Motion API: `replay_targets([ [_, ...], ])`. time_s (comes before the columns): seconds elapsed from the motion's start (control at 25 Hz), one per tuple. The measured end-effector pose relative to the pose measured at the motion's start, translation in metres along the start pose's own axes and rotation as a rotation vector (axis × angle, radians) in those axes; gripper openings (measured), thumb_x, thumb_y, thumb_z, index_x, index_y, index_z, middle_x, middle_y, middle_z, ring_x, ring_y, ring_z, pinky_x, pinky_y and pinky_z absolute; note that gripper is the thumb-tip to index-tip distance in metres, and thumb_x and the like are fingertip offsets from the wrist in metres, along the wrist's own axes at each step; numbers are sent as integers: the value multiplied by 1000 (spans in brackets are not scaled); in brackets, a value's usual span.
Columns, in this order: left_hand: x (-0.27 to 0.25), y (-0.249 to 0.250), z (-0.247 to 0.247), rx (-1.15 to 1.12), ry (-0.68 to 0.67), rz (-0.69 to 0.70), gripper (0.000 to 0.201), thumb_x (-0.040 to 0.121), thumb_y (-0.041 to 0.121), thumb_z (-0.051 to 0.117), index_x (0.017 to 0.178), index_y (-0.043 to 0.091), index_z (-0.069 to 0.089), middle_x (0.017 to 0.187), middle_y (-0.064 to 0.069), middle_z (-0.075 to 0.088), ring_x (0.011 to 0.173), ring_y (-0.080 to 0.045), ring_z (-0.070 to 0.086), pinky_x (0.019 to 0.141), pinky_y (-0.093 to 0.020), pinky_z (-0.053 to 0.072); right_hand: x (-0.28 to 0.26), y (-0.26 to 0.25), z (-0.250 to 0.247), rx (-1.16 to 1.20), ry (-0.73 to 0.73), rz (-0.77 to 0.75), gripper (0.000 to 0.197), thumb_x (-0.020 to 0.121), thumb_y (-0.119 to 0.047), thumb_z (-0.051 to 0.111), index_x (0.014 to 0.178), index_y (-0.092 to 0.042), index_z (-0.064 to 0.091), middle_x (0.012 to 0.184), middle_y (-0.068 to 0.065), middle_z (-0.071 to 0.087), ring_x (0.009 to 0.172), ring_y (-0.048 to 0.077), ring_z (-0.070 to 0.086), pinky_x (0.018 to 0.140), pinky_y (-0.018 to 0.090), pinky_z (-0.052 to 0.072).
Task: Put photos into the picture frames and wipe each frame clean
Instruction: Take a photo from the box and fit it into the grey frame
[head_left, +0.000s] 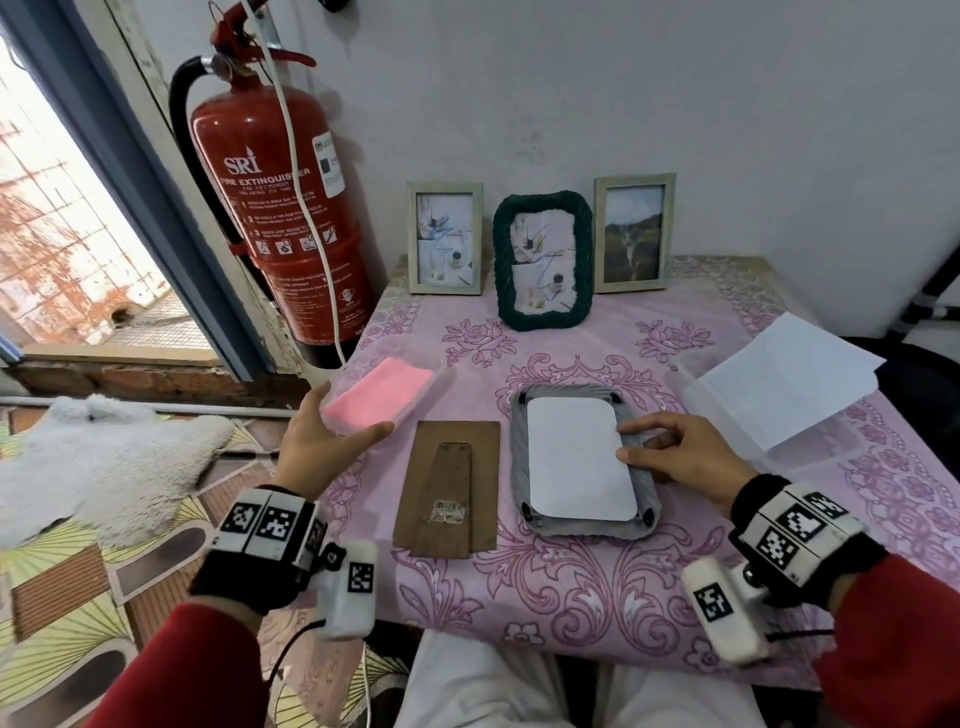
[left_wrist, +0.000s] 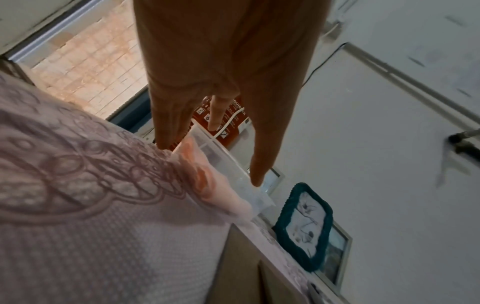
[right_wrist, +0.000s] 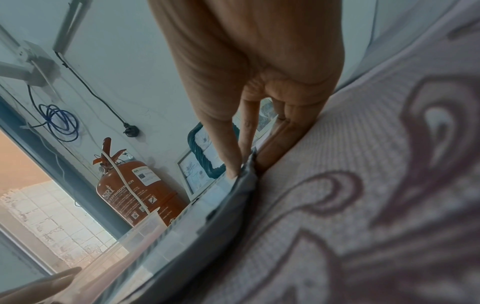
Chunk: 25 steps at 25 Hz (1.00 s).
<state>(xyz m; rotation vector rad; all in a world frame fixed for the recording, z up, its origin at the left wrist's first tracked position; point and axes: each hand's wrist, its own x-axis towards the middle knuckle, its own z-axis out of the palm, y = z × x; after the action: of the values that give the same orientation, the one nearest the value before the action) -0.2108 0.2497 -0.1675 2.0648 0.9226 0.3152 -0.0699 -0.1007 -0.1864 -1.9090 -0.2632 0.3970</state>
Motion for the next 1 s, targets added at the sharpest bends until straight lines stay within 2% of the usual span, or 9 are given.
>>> replay_targets([
  [0.16,14,7,8,48,29,-22,123,53,54,83,148,14,15,152,-12,26,139,-30,28,114,-46,27,0,0,1,-3,10,-7,27,72,-4,77,97,-14,71,60,1,43,58,11,48,59,18,50],
  [0.24,20,18,15,126,35,-54,126,52,61,80,148,14,13,151,-17,23,139,-33,25,112,-47,24,0,0,1,3,5,-6,27,72,-4,77,97,-13,71,60,1,44,59,12,48,61,21,51],
  [0.36,32,34,25,158,23,-81,127,48,67,78,142,7,17,145,-21,26,136,-36,27,110,-46,27,1,0,1,8,7,-1,27,72,-5,78,96,-14,71,61,2,44,61,13,48,64,25,51],
  [0.56,45,47,39,156,23,-134,147,35,81,70,143,10,1,147,-26,21,136,-39,26,111,-49,29,3,1,1,-1,16,-4,28,71,-5,79,96,-14,71,62,3,45,63,15,48,68,32,52],
  [0.68,47,51,41,160,12,-153,151,30,85,66,143,10,-1,146,-27,22,135,-40,27,111,-51,30,2,0,2,7,14,-1,27,71,-5,78,95,-15,71,63,4,45,62,13,49,64,27,53],
  [0.84,36,53,41,280,131,-97,138,38,88,58,139,3,16,141,-22,24,132,-37,24,110,-47,24,1,-3,1,-2,14,-5,28,72,-4,78,98,-11,71,60,2,44,58,11,47,54,17,50],
  [0.92,21,52,41,286,221,111,110,54,79,63,133,9,31,135,-13,29,128,-30,25,107,-42,24,0,-4,2,-6,14,-5,28,72,-4,77,99,-11,71,60,2,44,59,11,46,56,18,50],
  [0.96,12,53,40,260,199,256,90,61,71,66,128,16,39,130,-8,33,125,-26,28,104,-39,25,-1,-4,2,-9,14,-9,28,72,-4,77,99,-10,71,60,2,43,60,12,46,58,20,51],
  [1.0,1,54,40,266,93,400,75,65,67,67,122,21,47,127,-5,38,122,-23,33,101,-36,27,-1,-5,3,-10,16,-11,28,73,-4,77,100,-9,71,61,3,43,61,13,46,62,25,51],
])
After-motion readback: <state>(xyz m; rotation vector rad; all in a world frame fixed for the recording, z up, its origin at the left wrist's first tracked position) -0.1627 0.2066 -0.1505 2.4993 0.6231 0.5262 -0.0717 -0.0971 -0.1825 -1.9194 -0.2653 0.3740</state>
